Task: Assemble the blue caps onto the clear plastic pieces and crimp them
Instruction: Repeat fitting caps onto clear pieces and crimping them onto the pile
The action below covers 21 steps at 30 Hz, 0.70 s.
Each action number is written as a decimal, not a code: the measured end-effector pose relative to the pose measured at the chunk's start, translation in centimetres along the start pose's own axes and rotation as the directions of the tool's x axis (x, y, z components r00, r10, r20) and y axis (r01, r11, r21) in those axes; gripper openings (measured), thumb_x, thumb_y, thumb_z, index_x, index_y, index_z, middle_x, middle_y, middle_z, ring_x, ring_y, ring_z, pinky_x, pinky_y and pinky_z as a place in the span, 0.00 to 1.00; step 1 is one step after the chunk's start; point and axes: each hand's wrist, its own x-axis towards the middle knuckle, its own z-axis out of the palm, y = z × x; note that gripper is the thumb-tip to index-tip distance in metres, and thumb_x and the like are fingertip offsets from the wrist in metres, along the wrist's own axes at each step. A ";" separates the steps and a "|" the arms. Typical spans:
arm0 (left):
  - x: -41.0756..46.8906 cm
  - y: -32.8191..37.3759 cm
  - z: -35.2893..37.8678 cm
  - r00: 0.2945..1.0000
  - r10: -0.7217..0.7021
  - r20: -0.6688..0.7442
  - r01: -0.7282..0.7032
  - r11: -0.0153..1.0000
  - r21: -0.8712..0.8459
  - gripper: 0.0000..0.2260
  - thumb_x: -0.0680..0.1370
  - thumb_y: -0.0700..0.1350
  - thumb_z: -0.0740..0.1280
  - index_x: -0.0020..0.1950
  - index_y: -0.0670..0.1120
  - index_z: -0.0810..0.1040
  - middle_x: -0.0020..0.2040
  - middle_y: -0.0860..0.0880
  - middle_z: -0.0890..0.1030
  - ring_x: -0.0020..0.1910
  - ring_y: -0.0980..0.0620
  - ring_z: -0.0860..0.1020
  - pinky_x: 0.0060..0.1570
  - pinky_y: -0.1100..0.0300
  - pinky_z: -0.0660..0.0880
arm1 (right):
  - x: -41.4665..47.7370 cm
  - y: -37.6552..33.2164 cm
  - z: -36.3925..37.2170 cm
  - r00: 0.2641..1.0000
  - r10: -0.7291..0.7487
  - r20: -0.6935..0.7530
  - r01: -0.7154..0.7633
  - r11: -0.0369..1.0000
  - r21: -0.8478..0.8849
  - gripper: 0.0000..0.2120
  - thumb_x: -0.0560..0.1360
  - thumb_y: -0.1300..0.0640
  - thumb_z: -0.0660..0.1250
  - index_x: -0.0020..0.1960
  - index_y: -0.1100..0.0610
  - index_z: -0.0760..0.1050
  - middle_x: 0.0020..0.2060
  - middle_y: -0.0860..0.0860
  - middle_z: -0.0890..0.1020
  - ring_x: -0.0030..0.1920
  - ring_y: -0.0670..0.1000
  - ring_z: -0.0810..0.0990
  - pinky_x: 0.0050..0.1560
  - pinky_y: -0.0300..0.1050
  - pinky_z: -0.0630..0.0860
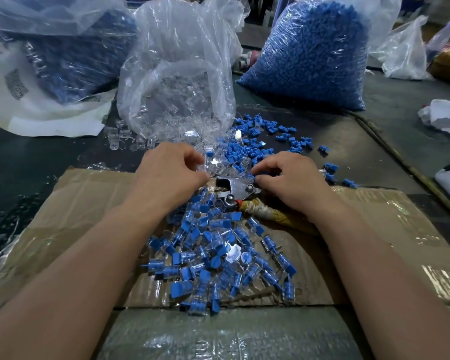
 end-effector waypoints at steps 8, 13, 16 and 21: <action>0.0 0.3 0.0 0.993 -0.032 0.114 0.022 0.996 0.083 0.12 0.73 0.45 0.67 0.56 0.54 0.79 0.45 0.56 0.78 0.48 0.54 0.76 0.53 0.54 0.75 | 0.0 -0.3 0.0 1.000 -0.001 0.031 0.000 0.999 0.049 0.07 0.74 0.57 0.66 0.49 0.51 0.81 0.36 0.38 0.73 0.38 0.39 0.72 0.39 0.33 0.66; 0.0 0.2 0.0 0.992 -0.018 0.121 0.011 0.998 0.054 0.09 0.73 0.46 0.68 0.52 0.54 0.81 0.45 0.55 0.80 0.45 0.55 0.77 0.50 0.56 0.75 | 0.1 -0.3 0.0 0.999 0.044 0.031 -0.046 0.995 0.086 0.05 0.73 0.58 0.67 0.46 0.51 0.81 0.34 0.37 0.73 0.37 0.38 0.72 0.38 0.34 0.67; 0.1 0.2 -0.2 0.994 -0.011 0.110 0.009 1.000 0.021 0.05 0.72 0.44 0.70 0.40 0.54 0.82 0.37 0.56 0.80 0.39 0.59 0.77 0.43 0.60 0.75 | 0.0 -0.4 0.1 0.999 0.042 0.031 -0.044 0.997 0.060 0.05 0.74 0.58 0.66 0.48 0.51 0.80 0.35 0.39 0.73 0.39 0.41 0.72 0.43 0.36 0.67; 0.2 0.1 -0.2 0.996 -0.027 0.086 0.027 1.000 -0.006 0.08 0.71 0.41 0.71 0.34 0.52 0.81 0.33 0.55 0.80 0.36 0.59 0.77 0.41 0.59 0.77 | -0.1 -0.6 0.4 0.999 0.013 -0.045 -0.009 0.997 0.076 0.06 0.75 0.56 0.66 0.49 0.53 0.80 0.40 0.43 0.77 0.43 0.43 0.74 0.46 0.37 0.68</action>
